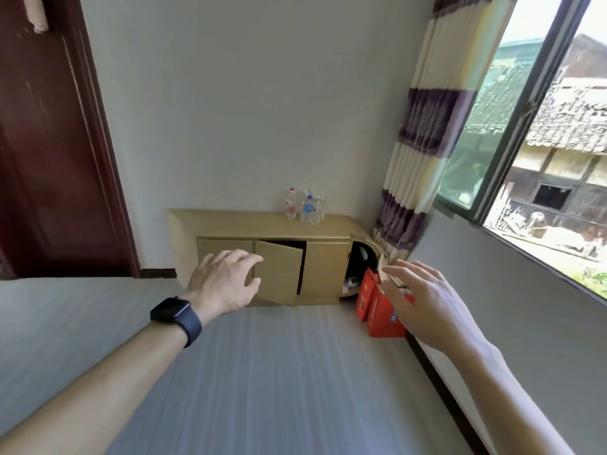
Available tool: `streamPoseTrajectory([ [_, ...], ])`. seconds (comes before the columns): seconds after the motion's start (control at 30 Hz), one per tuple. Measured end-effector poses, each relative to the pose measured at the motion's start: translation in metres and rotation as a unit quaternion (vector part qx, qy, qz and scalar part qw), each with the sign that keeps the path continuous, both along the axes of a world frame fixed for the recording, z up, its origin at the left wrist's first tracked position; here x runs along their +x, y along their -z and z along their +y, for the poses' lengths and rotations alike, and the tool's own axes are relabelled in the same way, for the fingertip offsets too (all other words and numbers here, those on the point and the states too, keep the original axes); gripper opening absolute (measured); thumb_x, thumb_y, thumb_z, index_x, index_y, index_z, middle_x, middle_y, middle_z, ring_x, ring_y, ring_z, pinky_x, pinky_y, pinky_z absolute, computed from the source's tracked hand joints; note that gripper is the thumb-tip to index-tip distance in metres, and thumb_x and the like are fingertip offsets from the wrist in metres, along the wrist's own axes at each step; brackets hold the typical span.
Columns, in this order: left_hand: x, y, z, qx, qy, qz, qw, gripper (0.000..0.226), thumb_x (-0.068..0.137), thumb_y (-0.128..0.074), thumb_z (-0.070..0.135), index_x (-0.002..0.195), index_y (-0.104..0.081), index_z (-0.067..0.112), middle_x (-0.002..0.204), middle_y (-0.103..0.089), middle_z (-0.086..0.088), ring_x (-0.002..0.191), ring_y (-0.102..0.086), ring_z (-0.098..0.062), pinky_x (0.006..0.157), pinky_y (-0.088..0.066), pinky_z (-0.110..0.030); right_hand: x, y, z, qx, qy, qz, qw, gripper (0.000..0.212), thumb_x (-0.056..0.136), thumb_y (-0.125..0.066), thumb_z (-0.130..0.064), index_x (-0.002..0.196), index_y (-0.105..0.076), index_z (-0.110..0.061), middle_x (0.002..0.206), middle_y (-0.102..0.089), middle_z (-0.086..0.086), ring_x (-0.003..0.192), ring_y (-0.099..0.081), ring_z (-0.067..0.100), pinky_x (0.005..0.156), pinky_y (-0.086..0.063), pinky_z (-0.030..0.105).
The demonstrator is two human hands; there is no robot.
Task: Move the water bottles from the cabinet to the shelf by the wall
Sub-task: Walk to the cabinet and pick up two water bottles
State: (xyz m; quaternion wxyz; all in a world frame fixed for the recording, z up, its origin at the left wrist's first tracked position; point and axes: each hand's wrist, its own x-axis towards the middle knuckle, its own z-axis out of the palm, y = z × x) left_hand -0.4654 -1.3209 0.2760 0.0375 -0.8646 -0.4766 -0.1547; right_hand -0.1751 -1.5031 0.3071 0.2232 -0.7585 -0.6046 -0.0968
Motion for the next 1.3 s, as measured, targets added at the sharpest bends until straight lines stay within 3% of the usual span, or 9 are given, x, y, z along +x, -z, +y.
streamPoseTrajectory([
  [0.2, 0.064, -0.010, 0.123, 0.017, 0.026, 0.048, 0.998, 0.050, 0.095, -0.044, 0.051, 0.144, -0.042, 0.038, 0.150, -0.044, 0.007, 0.141, -0.033, -0.020, 0.113, -0.027, -0.046, 0.060, -0.009, 0.111, -0.006, 0.026, 0.000, 1.000, 0.044, 0.100, -0.036, -0.055, 0.138, -0.052, -0.040, 0.151, -0.043, -0.015, 0.145, -0.027, 0.013, 0.116, -0.029, 0.038],
  [0.57, 0.217, -0.005, 0.348, -0.009, 0.003, 0.043, 0.999, 0.055, 0.097, -0.038, 0.054, 0.150, -0.028, 0.045, 0.159, -0.029, 0.007, 0.148, -0.019, -0.021, 0.119, -0.015, -0.053, 0.216, 0.007, 0.343, 0.004, 0.001, 0.007, 1.000, 0.038, 0.100, -0.046, -0.051, 0.134, -0.055, -0.037, 0.144, -0.051, -0.016, 0.141, -0.034, 0.014, 0.113, -0.030, 0.032],
  [0.7, 0.261, 0.001, 0.419, -0.028, -0.011, 0.053, 0.998, 0.055, 0.097, -0.038, 0.054, 0.150, -0.027, 0.045, 0.160, -0.027, 0.008, 0.149, -0.019, -0.020, 0.119, -0.015, -0.053, 0.268, 0.005, 0.424, 0.014, -0.003, 0.015, 1.000, 0.041, 0.101, -0.045, -0.046, 0.140, -0.049, -0.034, 0.146, -0.050, -0.013, 0.142, -0.033, 0.017, 0.114, -0.030, 0.034],
  [0.87, 0.300, 0.017, 0.511, -0.024, -0.020, 0.054, 0.998, 0.056, 0.097, -0.038, 0.056, 0.151, -0.025, 0.046, 0.159, -0.028, 0.009, 0.148, -0.020, -0.019, 0.119, -0.016, -0.054, 0.311, 0.019, 0.520, -0.001, 0.003, 0.025, 1.000, 0.048, 0.101, -0.028, -0.054, 0.144, -0.044, -0.039, 0.150, -0.044, -0.015, 0.145, -0.028, 0.015, 0.119, -0.026, 0.036],
  [1.03, 0.346, 0.035, 0.620, -0.017, -0.002, 0.048, 0.999, 0.055, 0.095, -0.041, 0.055, 0.148, -0.032, 0.044, 0.154, -0.039, 0.007, 0.142, -0.032, -0.022, 0.114, -0.026, -0.055, 0.352, 0.036, 0.614, -0.030, 0.013, 0.023, 0.999, 0.045, 0.102, -0.029, -0.052, 0.144, -0.043, -0.041, 0.152, -0.042, -0.015, 0.145, -0.027, 0.015, 0.118, -0.024, 0.035],
  [1.3, 0.428, 0.049, 0.788, -0.049, 0.007, 0.035, 0.998, 0.052, 0.097, -0.044, 0.050, 0.147, -0.036, 0.041, 0.152, -0.041, 0.007, 0.141, -0.032, -0.021, 0.114, -0.022, -0.052, 0.422, 0.034, 0.771, -0.043, 0.039, 0.049, 0.997, 0.043, 0.101, -0.033, -0.053, 0.142, -0.044, -0.043, 0.151, -0.042, -0.017, 0.144, -0.025, 0.009, 0.116, -0.022, 0.031],
])
